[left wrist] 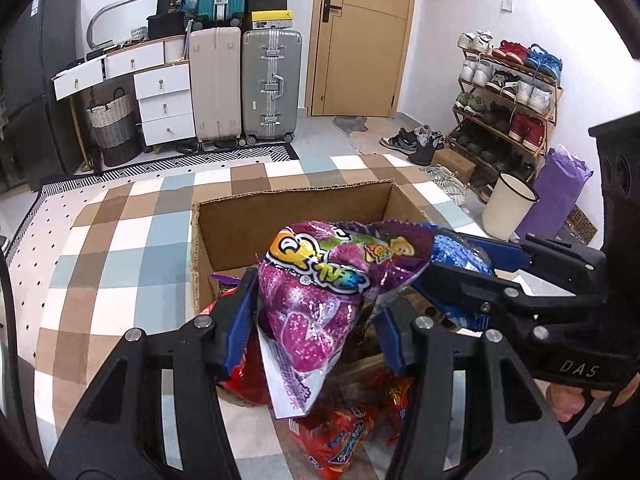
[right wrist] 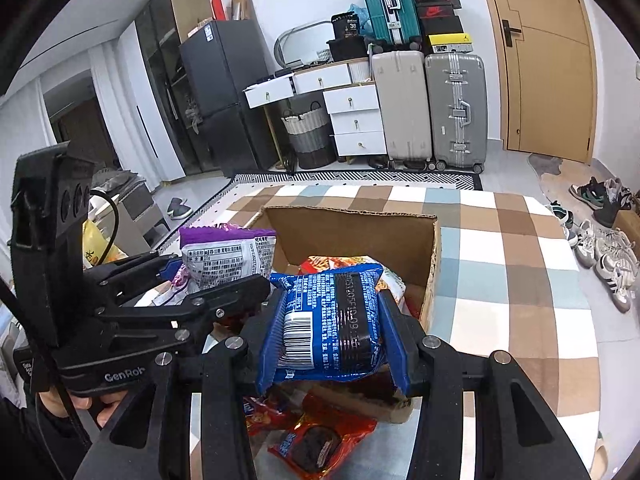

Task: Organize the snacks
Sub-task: 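Carry both held snacks over the box and lower them inside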

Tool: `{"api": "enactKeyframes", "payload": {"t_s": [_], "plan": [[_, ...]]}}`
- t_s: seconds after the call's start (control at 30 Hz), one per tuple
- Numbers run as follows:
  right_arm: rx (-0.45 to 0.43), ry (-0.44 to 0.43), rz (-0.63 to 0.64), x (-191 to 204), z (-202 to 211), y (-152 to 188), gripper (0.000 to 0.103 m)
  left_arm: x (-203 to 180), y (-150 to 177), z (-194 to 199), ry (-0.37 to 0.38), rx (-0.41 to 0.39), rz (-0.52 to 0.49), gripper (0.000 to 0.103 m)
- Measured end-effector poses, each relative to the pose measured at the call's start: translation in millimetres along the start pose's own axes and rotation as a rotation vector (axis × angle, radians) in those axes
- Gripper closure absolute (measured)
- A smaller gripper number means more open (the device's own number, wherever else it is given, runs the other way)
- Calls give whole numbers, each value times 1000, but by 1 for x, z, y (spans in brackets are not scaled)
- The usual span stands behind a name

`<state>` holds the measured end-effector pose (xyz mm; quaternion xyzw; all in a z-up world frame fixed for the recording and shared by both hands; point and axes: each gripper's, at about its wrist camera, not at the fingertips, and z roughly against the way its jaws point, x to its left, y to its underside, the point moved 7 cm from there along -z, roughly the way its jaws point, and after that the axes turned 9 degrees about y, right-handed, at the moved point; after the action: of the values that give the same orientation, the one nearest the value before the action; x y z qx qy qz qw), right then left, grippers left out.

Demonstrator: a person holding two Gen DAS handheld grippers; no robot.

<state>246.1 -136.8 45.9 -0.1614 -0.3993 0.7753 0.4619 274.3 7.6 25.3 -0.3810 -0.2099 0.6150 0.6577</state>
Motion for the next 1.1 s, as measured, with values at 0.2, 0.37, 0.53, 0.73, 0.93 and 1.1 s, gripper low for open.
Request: {"api": "enactKeyframes", "payload": {"t_s": [0.2, 0.37, 0.53, 0.73, 0.93, 1.1], "plan": [[12, 17, -8, -8, -13, -3, 58, 1, 1, -18, -15, 15, -12, 52], [11, 32, -18, -18, -19, -7, 58, -1, 2, -26, -18, 27, -20, 52], [14, 39, -16, -21, -24, -9, 58, 0, 3, -37, -22, 44, -24, 52], [21, 43, -11, -20, -30, -12, 58, -1, 3, -47, -28, 55, -38, 52], [25, 50, -7, -20, -34, -15, 58, 4, 3, -56, -37, 64, -34, 51], [30, 65, -24, -22, -37, -16, 55, 9, 1, -61, -30, 67, -6, 51]]}}
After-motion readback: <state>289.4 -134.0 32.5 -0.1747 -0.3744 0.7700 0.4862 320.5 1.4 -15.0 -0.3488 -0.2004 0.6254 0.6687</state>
